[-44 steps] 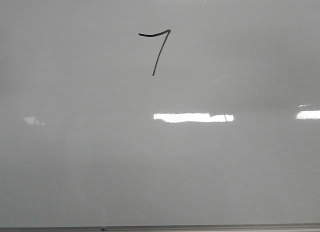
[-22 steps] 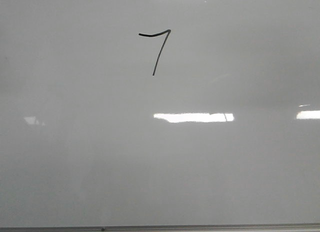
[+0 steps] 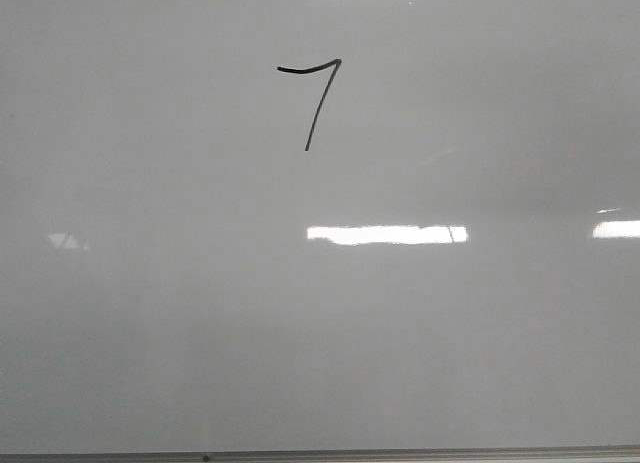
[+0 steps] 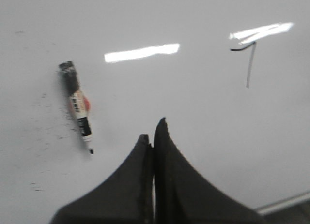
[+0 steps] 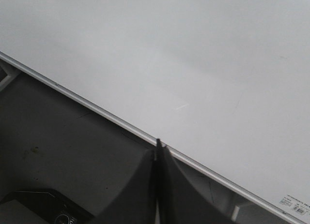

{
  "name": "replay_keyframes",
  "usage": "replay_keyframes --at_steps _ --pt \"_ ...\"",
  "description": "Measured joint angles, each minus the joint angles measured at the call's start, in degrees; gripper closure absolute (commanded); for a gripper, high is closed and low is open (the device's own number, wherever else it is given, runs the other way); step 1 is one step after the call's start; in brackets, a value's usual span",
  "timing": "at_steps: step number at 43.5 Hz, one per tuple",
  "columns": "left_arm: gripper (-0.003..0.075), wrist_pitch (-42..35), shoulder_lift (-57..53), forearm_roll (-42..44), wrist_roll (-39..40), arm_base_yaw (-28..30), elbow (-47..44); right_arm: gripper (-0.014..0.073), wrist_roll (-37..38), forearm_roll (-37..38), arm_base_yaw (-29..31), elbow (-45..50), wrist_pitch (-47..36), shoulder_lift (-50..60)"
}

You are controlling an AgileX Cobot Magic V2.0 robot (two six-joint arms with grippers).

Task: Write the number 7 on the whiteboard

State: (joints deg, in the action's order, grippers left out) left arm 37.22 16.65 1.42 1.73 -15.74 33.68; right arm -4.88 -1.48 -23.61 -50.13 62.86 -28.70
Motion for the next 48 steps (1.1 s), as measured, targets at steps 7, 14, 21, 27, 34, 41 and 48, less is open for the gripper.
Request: replay_keyframes --at_steps 7,14,21,27,34,41,48 --pt "0.0741 -9.06 -8.63 0.12 0.00 9.06 -12.05 0.0662 0.00 0.00 0.00 0.00 -0.10 0.00" --pt "0.0741 -16.92 -15.14 0.12 0.00 15.06 -23.54 0.0662 0.00 0.00 0.00 0.00 -0.10 0.00" --pt "0.0741 -26.29 -17.02 0.12 0.00 16.26 -32.48 0.0662 0.00 0.00 0.00 0.00 -0.10 0.00" --pt "0.0741 -31.83 -17.02 -0.63 0.00 16.26 -34.13 0.0662 0.00 0.00 0.00 0.00 -0.10 0.00" --pt "0.0741 -36.07 -17.02 -0.83 0.00 16.26 -34.13 0.0662 0.00 0.00 0.00 0.00 -0.10 0.00" --pt "0.0741 -37.80 -17.02 -0.83 0.00 16.26 -34.13 0.0662 0.00 0.00 0.00 0.00 -0.10 0.00" --pt "0.0741 -38.07 -17.02 -0.83 0.00 16.26 -34.13 0.0662 0.00 0.00 0.00 0.00 -0.10 0.00"
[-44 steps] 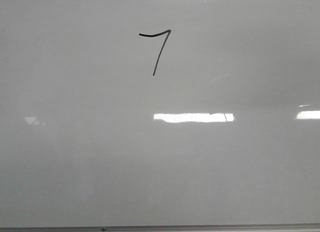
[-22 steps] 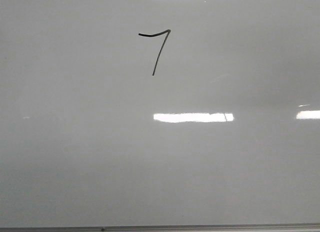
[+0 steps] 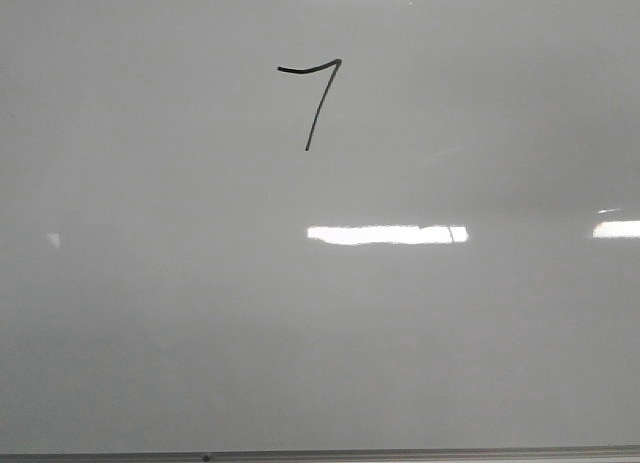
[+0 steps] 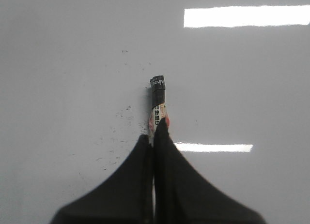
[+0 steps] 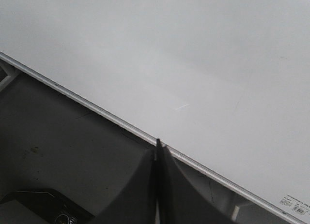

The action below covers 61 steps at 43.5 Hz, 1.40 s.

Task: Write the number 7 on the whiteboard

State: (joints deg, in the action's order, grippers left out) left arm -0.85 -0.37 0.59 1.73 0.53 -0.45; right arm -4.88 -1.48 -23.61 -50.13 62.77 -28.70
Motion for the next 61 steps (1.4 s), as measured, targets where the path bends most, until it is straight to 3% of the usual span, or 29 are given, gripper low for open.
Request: replay_keyframes --at_steps 28,36,51,61 --pt "0.0741 0.00 0.00 0.00 0.00 0.00 0.00 0.0662 0.00 0.00 0.00 0.15 0.00 0.25" --pt "0.0741 0.00 0.00 0.00 0.00 0.00 0.00 0.0662 0.00 0.38 3.07 5.33 -2.52 6.04" --pt "0.0741 0.00 0.00 -0.05 0.00 0.00 0.00 0.0662 0.00 0.81 19.23 32.39 -32.33 23.84" --pt "0.0741 -0.11 0.00 -0.05 0.00 0.00 0.00 0.0662 0.00 0.43 23.48 44.28 -44.69 29.23"
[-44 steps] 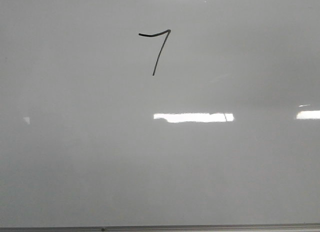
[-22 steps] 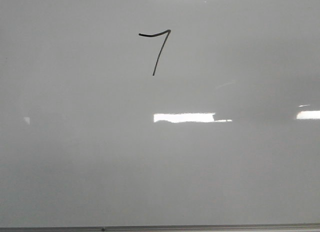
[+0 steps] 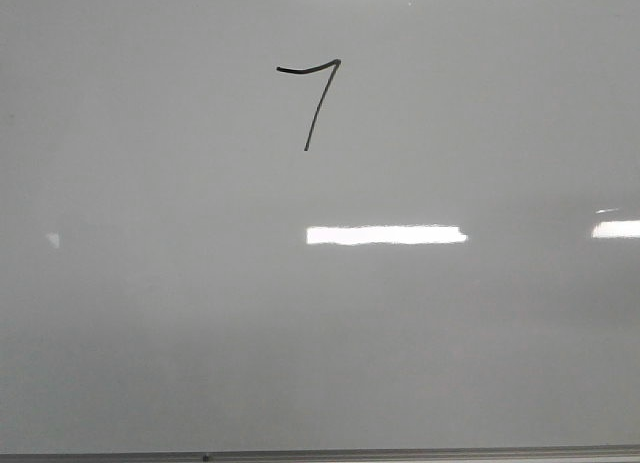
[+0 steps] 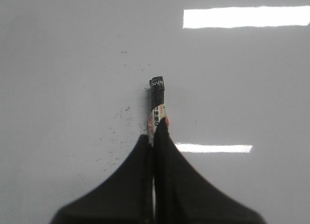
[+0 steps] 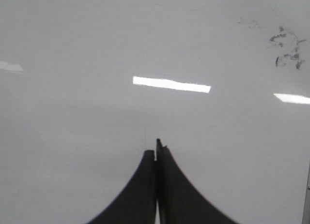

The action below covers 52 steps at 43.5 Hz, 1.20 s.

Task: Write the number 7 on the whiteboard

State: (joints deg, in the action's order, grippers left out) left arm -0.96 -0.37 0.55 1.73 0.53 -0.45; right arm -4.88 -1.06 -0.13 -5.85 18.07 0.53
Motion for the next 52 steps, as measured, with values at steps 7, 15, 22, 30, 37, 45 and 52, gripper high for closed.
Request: replay_keyframes --at_steps 7,15,22,30,37,45,52 --pt "0.0741 0.00 0.00 0.00 0.00 0.00 0.00 0.0662 0.00 -1.87 0.13 5.20 -7.39 0.10" --pt "0.0741 0.00 0.00 0.00 0.00 0.00 0.00 0.0662 0.00 -3.72 0.13 7.38 -14.38 0.10" --pt "0.0741 0.00 0.00 0.00 0.00 0.00 0.00 0.0662 0.00 -4.03 0.13 7.38 -15.64 0.10" --pt "0.0741 0.00 0.00 0.00 0.00 0.00 0.00 0.0662 0.00 -4.03 0.13 7.38 -15.67 0.10" --pt "0.0741 0.00 0.00 0.00 0.00 0.00 0.00 0.0662 0.00 -4.03 0.13 7.38 -15.76 0.10" --pt "0.0741 -0.08 0.00 0.00 0.00 0.00 0.00 0.0662 3.35 -0.90 0.13 7.38 -17.43 0.10" --pt "0.0741 -0.08 0.00 0.00 0.00 0.00 0.00 0.0662 8.25 1.95 0.13 7.38 -18.07 0.10"
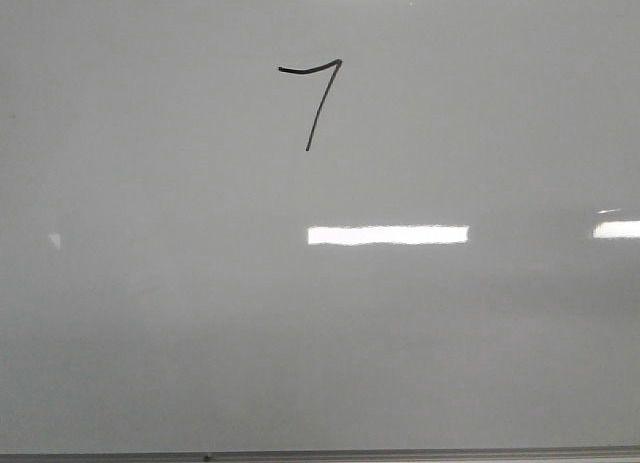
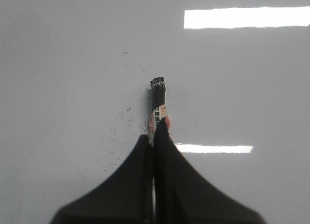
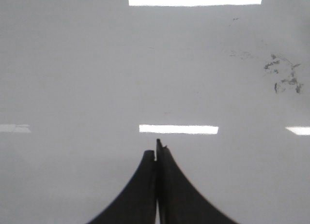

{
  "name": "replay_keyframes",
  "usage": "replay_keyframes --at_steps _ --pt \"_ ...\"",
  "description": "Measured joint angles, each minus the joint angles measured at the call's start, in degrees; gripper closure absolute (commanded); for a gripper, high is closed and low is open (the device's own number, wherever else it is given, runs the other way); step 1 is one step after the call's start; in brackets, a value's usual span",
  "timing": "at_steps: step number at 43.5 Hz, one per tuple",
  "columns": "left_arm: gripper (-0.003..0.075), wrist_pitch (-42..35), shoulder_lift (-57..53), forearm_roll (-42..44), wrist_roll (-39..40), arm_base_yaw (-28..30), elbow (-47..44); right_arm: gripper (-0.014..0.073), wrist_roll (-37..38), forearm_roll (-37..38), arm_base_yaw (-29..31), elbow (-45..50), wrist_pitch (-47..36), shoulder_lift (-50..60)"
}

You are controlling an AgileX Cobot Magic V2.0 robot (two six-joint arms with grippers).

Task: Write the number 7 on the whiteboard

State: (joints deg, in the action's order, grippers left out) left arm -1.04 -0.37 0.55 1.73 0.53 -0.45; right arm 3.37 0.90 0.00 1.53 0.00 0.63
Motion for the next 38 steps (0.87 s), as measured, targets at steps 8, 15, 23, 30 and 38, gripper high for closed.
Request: replay_keyframes --at_steps 8,15,23,30,38 --pt "0.0741 0.00 0.00 0.00 0.00 0.00 0.00 0.0662 0.59 0.43 0.00 0.00 0.00 0.00" --pt "0.0741 0.00 0.00 0.00 0.00 0.00 0.00 0.0662 0.68 0.47 0.00 0.00 0.00 0.00" --pt "0.0741 0.00 0.00 0.00 0.00 0.00 0.00 0.0662 0.68 0.56 0.00 0.00 0.00 0.00" --pt "0.0741 -0.04 0.00 0.00 0.00 0.00 0.00 0.0662 0.68 0.56 0.00 0.00 0.00 0.00" --pt "0.0741 -0.04 0.00 0.00 0.00 0.00 0.00 0.0662 0.68 0.56 0.00 0.00 0.00 0.00"
